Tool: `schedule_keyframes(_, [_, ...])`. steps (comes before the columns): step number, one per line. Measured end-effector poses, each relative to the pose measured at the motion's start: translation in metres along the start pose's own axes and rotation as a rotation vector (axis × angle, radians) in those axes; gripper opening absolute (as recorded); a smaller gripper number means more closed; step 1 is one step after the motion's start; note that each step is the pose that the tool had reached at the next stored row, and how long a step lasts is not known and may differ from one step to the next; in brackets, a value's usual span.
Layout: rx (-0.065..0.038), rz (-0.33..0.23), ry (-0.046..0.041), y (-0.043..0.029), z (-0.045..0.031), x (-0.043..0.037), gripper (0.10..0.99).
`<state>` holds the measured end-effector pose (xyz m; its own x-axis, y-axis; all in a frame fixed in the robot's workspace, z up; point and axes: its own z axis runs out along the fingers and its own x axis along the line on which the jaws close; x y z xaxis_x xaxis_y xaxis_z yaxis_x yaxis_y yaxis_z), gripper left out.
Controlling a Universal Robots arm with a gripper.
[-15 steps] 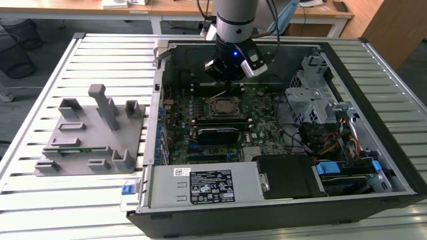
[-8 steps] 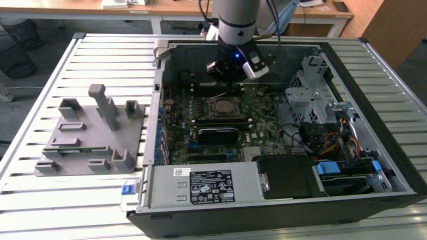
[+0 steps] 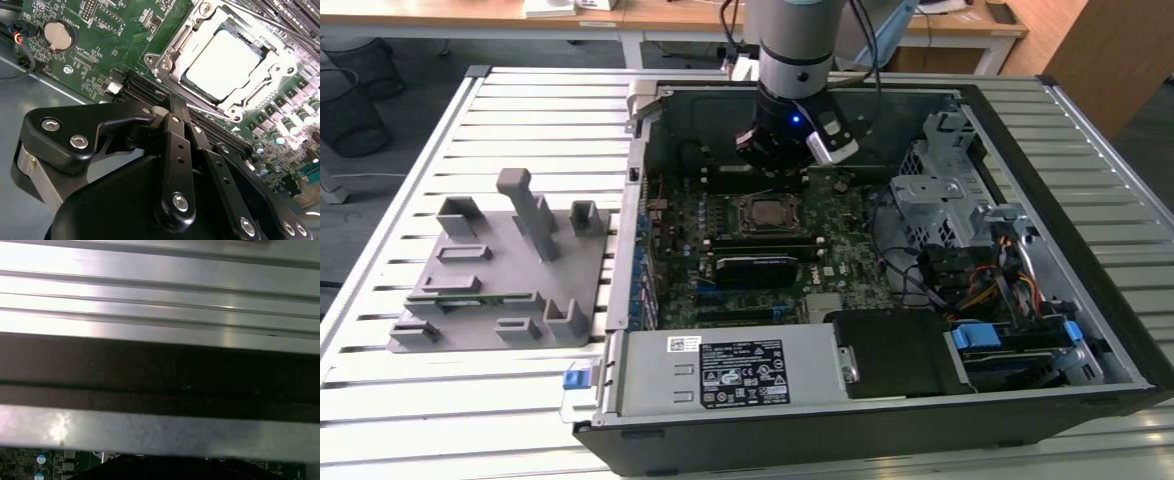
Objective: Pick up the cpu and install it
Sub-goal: 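Install the first cpu locking lever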
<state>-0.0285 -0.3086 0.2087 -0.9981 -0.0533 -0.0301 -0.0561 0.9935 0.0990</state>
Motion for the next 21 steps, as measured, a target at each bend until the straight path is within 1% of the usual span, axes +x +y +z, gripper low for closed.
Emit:
schedule_keyframes(7, [0.0,0.0,0.0001,-0.001,0.0084,-0.0017,0.106])
schedule_keyframes(11, [0.002,0.0,0.0001,-0.001,0.0089,-0.002,0.106])
schedule_keyframes(12, [0.006,0.0,0.0003,-0.001,0.0089,-0.002,0.106])
schedule_keyframes(16, [0.03,-0.001,0.0018,-0.0008,0.0091,-0.002,0.106])
schedule_keyframes(19, [0.04,-0.001,0.0023,-0.0004,0.0091,-0.002,0.106])
schedule_keyframes(21, [0.041,-0.001,0.0024,0.0,0.0092,-0.002,0.106])
